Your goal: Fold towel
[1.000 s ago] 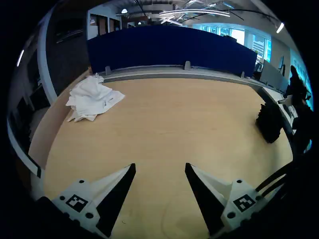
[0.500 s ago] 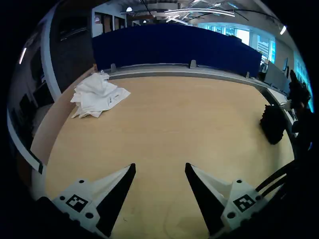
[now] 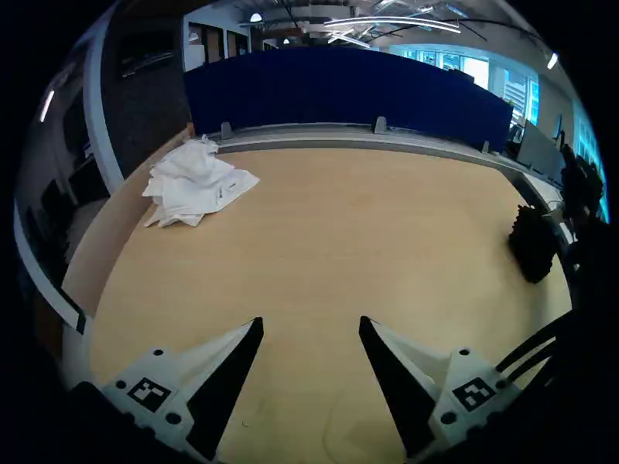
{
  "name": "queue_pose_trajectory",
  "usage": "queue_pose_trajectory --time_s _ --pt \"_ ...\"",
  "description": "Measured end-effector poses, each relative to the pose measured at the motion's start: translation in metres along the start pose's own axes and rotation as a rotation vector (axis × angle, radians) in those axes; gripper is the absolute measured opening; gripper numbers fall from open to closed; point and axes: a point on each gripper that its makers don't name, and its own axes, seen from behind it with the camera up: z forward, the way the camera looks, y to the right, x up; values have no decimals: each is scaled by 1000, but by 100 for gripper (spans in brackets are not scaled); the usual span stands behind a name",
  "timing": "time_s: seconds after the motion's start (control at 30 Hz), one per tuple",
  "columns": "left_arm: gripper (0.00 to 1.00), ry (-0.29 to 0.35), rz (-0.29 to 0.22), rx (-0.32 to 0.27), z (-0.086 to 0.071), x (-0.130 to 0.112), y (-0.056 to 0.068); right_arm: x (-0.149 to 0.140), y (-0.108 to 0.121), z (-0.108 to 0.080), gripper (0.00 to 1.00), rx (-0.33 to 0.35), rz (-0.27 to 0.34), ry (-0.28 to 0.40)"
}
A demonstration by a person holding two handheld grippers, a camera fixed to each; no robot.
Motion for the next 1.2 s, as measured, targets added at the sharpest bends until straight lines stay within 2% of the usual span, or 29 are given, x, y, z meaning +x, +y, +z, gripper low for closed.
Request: queue_pose_trajectory --time_s 0.3,0.43,0.53,0.7,0.8,0.93,1.2 --pt "92 5 -2 -6 1 4 -1 39 -2 -30 3 -3 41 124" --pt "92 12 -4 -13 1 7 -1 48 -2 -42 8 -10 47 155" --pt "92 16 -1 -20 1 8 0 49 -1 -49 24 -22 49 163" --pt "92 29 5 -29 1 11 1 49 -1 -58 70 -43 65 182" --pt "92 35 6 -34 1 13 0 49 0 -63 87 -61 76 196" --pt "92 41 8 -38 1 15 -1 48 1 -69 99 -80 85 206" --pt "92 54 13 -48 0 21 -3 44 -1 -82 100 -110 105 230"
